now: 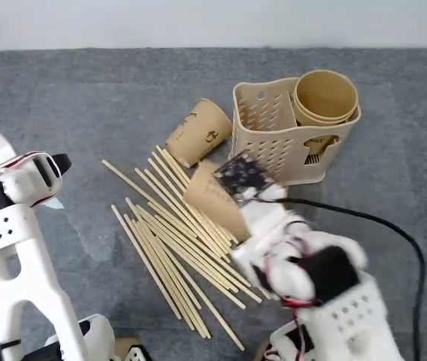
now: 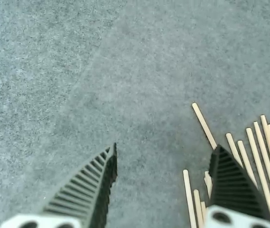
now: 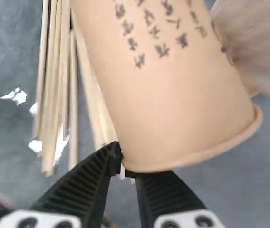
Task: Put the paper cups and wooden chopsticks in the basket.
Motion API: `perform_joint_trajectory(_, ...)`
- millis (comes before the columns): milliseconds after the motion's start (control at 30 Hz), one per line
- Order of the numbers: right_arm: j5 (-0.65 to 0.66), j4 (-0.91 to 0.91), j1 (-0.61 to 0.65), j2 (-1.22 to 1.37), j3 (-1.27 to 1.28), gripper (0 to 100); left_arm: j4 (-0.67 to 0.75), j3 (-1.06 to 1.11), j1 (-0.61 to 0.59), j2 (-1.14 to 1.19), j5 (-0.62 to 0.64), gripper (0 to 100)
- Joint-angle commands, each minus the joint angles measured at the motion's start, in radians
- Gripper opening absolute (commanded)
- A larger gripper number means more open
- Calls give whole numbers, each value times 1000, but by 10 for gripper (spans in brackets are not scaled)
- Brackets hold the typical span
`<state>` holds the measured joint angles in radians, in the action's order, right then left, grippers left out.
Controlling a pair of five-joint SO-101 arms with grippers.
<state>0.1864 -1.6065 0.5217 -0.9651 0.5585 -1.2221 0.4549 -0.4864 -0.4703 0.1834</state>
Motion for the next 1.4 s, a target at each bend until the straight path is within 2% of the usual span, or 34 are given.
perform_joint_trajectory(0,203,-8,-160,-44,-140,8,15,-4,-5,-29,-5,294)
perform_joint_trajectory(267,531,79,-529,2,-324,8,15,-4,-5,-29,-3,294)
perform_joint_trajectory(400,632,205,-687,93,-376,8,15,-2,-5,-29,-3,294)
perform_joint_trajectory(500,690,283,-753,174,-420,8,15,-2,-5,-29,-3,294)
perform_joint_trajectory(900,1053,450,-811,397,-546,8,31,25,-2,-25,-3,294)
perform_joint_trajectory(1133,1163,590,-817,499,-546,8,37,25,0,-29,-3,294)
perform_joint_trajectory(1367,1281,644,-817,578,-545,8,37,25,0,-25,-3,294)
